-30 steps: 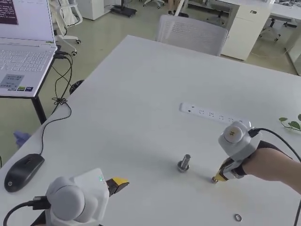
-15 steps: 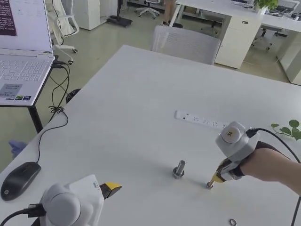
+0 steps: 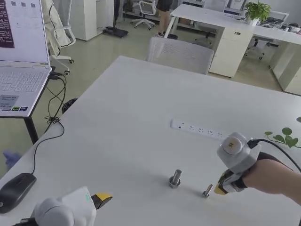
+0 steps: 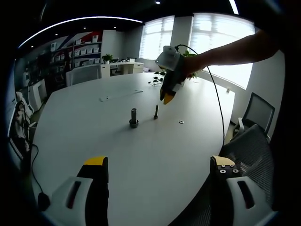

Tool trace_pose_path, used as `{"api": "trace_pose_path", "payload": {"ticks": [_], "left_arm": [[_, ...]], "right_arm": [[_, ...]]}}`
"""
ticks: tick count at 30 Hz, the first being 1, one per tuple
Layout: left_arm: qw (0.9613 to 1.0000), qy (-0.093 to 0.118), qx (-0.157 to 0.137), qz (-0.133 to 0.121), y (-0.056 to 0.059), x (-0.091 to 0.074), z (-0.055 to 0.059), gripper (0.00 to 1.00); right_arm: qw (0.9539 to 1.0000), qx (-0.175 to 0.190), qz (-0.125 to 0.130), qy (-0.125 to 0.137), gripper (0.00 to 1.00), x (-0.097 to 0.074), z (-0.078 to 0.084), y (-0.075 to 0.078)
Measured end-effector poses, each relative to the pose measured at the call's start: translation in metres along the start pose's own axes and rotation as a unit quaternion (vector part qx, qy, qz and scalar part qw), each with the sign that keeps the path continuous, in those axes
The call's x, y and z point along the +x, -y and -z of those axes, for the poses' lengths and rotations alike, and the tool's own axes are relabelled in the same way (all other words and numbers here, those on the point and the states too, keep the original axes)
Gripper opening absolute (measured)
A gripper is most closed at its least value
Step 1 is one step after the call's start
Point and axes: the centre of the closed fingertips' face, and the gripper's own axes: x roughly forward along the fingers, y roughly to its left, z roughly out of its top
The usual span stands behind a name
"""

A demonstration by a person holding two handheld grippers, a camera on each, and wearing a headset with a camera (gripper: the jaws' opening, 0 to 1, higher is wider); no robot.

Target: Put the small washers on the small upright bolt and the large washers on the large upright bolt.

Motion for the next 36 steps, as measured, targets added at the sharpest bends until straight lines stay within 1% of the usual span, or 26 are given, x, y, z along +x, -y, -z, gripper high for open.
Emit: {"api": "trace_pose_path", "payload": {"ticks": [6, 10, 15, 18, 22, 28, 32, 36], "left_arm": [[1.0, -0.002, 0.0, 0.003, 0.002, 0.002, 0.001, 0.89], [1.0, -0.004, 0.003, 0.006, 0.003, 0.003, -0.001, 0.89], [1.0, -0.002, 0.002, 0.005, 0.001, 0.003, -0.003, 0.89], [1.0, -0.002, 0.001, 0.004, 0.0, 0.004, -0.002, 0.89], [1.0, -0.003, -0.001, 0.004, -0.001, 0.005, 0.0, 0.88], [1.0, -0.003, -0.001, 0.006, -0.001, 0.007, -0.001, 0.88], [1.0, -0.002, -0.001, 0.008, -0.001, 0.008, -0.002, 0.88], [1.0, -0.001, -0.001, 0.008, -0.001, 0.009, -0.004, 0.88]], "right_arm": [[1.0, 0.007, -0.001, 0.002, 0.2, -0.004, 0.009, -0.003], [0.9998, 0.017, -0.002, 0.0, 0.2, -0.006, 0.02, -0.007], [0.9997, 0.024, -0.004, -0.004, 0.2, -0.009, 0.032, -0.013], [0.9996, 0.028, -0.005, -0.009, 0.2, -0.008, 0.04, -0.014], [0.9992, 0.036, -0.008, -0.012, 0.2, -0.008, 0.05, -0.02], [0.9987, 0.048, -0.01, -0.016, 0.21, -0.007, 0.064, -0.027], [0.9983, 0.053, -0.012, -0.019, 0.21, -0.005, 0.071, -0.029], [0.998, 0.058, -0.014, -0.018, 0.21, -0.004, 0.074, -0.033]]}}
